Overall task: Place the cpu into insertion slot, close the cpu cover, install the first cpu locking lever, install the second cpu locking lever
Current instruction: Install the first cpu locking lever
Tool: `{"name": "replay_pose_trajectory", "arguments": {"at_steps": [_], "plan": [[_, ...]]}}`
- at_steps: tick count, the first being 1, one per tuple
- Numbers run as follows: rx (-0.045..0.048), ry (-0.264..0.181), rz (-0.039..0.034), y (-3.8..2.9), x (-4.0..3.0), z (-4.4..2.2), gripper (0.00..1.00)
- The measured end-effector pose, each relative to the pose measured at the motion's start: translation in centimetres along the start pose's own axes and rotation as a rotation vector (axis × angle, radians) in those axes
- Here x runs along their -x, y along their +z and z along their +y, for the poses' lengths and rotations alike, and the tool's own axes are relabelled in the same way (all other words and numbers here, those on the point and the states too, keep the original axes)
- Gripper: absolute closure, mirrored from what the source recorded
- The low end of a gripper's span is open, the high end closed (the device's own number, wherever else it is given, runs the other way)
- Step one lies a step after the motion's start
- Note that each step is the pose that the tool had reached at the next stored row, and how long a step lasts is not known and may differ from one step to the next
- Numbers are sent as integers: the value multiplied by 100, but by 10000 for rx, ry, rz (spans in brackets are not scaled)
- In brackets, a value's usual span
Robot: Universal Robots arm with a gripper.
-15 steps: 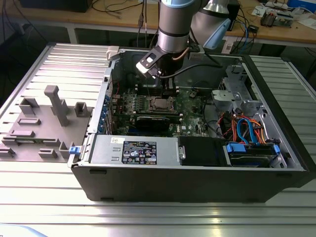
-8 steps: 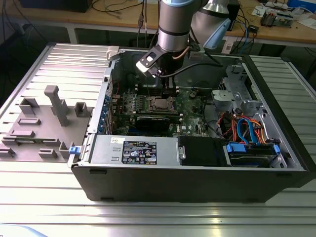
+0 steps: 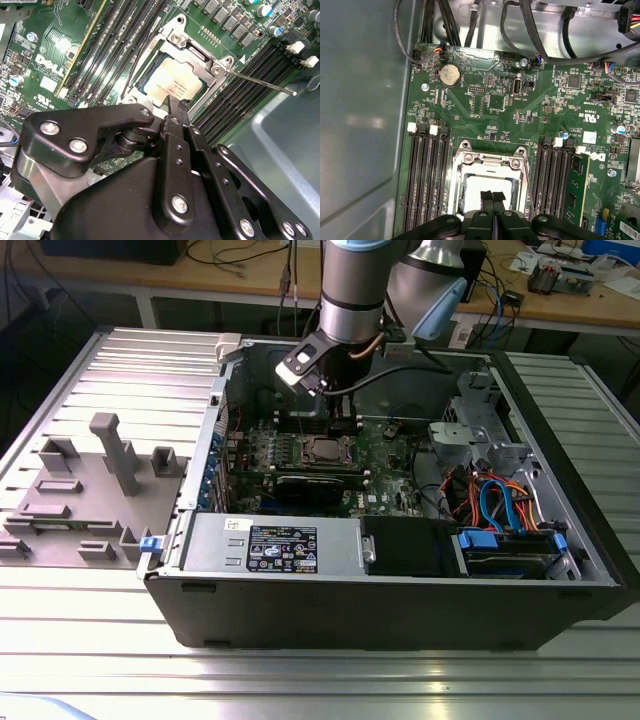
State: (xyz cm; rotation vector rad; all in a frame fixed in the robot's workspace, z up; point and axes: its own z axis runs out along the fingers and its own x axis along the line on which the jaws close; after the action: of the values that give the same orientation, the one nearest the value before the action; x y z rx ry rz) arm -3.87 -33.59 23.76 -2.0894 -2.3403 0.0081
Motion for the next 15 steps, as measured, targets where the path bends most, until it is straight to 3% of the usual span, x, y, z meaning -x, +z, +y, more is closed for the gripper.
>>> {"name": "replay_pose_trajectory", "arguments": {"at_steps": [13, 15], "plan": [[-2, 0, -2, -16, 0, 0, 89], [-2, 0, -2, -47, 0, -1, 89]]}}
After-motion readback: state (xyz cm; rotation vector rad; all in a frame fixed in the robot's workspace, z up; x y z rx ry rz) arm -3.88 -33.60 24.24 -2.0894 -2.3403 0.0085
